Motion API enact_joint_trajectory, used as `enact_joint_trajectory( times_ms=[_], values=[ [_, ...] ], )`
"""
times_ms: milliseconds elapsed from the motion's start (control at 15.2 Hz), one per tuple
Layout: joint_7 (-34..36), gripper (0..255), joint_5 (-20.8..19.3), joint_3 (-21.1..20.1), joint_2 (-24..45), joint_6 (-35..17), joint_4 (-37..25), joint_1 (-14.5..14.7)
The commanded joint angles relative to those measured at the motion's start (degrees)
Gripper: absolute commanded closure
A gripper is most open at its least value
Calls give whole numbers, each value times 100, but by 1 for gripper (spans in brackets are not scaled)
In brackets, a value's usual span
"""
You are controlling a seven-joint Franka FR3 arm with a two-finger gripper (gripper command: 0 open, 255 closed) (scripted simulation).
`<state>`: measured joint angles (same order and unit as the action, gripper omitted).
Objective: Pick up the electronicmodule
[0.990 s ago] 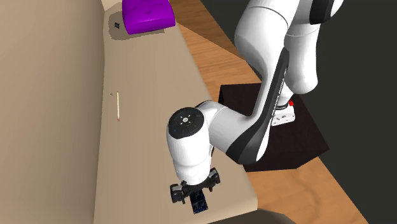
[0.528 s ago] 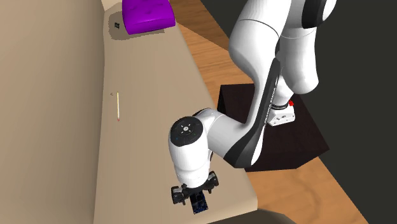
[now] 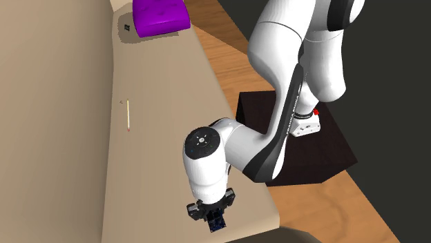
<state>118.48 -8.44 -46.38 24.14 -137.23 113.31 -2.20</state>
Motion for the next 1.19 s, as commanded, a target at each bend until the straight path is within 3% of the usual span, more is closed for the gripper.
enact_joint_trajectory(
  times_ms=[0, 1122],
  values=[
    [-1, 255, 0, -2, 2, 1, 3, 2],
    [-247, 255, 592, -410, -682, 966, -427, -358]
  ],
)
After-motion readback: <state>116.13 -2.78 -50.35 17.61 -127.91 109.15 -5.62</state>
